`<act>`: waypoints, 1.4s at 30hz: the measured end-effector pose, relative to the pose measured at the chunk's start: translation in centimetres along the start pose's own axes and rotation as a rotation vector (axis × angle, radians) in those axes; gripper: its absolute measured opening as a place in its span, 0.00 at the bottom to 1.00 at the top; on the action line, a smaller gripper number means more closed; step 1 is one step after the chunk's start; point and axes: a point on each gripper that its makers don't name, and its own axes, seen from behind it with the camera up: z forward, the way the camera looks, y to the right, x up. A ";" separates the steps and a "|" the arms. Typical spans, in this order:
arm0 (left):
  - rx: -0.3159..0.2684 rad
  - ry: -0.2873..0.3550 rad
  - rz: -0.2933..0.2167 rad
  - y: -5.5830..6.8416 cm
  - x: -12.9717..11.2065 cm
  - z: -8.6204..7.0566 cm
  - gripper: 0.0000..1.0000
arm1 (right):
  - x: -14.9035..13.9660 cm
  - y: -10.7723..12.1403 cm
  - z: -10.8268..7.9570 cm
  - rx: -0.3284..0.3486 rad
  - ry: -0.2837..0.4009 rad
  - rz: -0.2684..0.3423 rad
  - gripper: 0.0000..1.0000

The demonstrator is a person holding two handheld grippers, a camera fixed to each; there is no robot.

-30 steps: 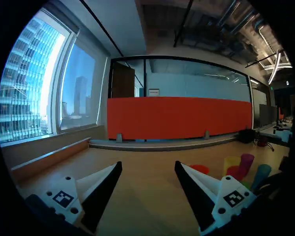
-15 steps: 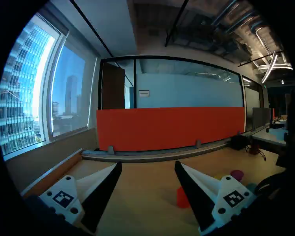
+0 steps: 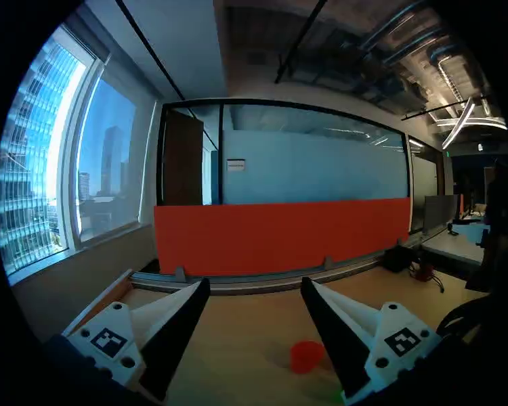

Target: Pour water

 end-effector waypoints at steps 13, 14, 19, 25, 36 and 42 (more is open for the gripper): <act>-0.184 -0.005 0.023 4.3 0.9 0.4 1.00 | 1.0 -3.8 -0.8 0.213 0.000 0.010 1.00; -0.202 -0.001 0.018 4.8 0.9 0.3 1.00 | 1.1 -4.4 -1.0 0.241 0.002 0.010 1.00; -0.313 -0.004 -0.014 7.3 0.7 -0.3 1.00 | 1.7 -6.5 -1.9 0.354 0.008 0.003 1.00; -0.407 -0.014 -0.027 9.3 0.1 -1.2 1.00 | 1.8 -7.9 -2.8 0.430 0.006 -0.017 1.00; -0.498 -0.033 -0.026 10.7 -1.6 -3.0 1.00 | 0.1 -10.1 -4.2 0.534 -0.029 -0.046 1.00; -0.523 -0.051 0.006 11.3 -3.4 -3.7 1.00 | -2.1 -10.5 -4.9 0.565 -0.066 -0.051 1.00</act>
